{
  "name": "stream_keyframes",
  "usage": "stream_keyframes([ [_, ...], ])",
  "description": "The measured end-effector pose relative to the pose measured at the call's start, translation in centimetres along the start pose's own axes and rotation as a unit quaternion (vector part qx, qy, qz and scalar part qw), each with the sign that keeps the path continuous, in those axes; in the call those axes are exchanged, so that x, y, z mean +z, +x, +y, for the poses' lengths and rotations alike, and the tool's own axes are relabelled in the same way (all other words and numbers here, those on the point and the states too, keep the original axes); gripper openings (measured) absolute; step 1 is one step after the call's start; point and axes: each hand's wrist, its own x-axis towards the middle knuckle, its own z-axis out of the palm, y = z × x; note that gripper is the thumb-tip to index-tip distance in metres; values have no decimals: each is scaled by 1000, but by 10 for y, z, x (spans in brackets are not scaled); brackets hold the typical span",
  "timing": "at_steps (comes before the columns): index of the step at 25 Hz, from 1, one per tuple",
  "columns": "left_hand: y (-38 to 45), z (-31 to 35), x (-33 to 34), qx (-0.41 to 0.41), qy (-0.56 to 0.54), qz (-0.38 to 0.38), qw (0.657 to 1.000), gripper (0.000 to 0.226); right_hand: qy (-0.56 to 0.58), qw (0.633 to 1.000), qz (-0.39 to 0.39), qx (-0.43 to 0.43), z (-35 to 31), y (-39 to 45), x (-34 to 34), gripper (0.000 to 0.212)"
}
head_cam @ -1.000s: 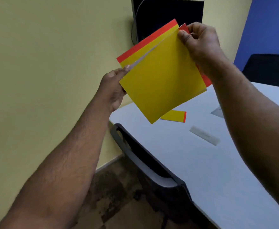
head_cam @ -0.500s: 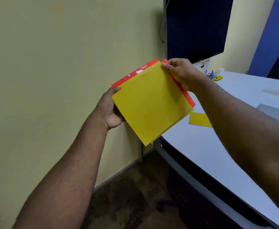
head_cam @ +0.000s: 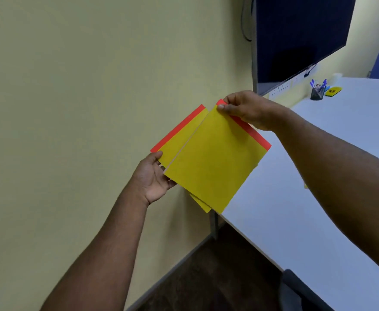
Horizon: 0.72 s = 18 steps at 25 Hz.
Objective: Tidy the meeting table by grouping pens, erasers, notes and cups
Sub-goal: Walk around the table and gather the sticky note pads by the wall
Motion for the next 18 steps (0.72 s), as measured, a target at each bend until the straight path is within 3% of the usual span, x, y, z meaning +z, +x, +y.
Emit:
stream_keyframes([
  [4,74,13,13,36,82,0,996,33,-103,994,-12,-20,21,58,-4,28],
  [7,130,10,42,53,144,-61,986,34,-217,975,-16,-32,37,94,-2,36],
  [11,188,-5,85,56,199,-121,971,30,-249,968,-7,19,76,121,0,34],
  [16,259,-38,125,57,219,-173,959,38,-230,963,104,92,136,144,-4,27],
  [18,298,-53,134,67,230,-206,949,27,-243,947,149,150,163,156,-5,39],
])
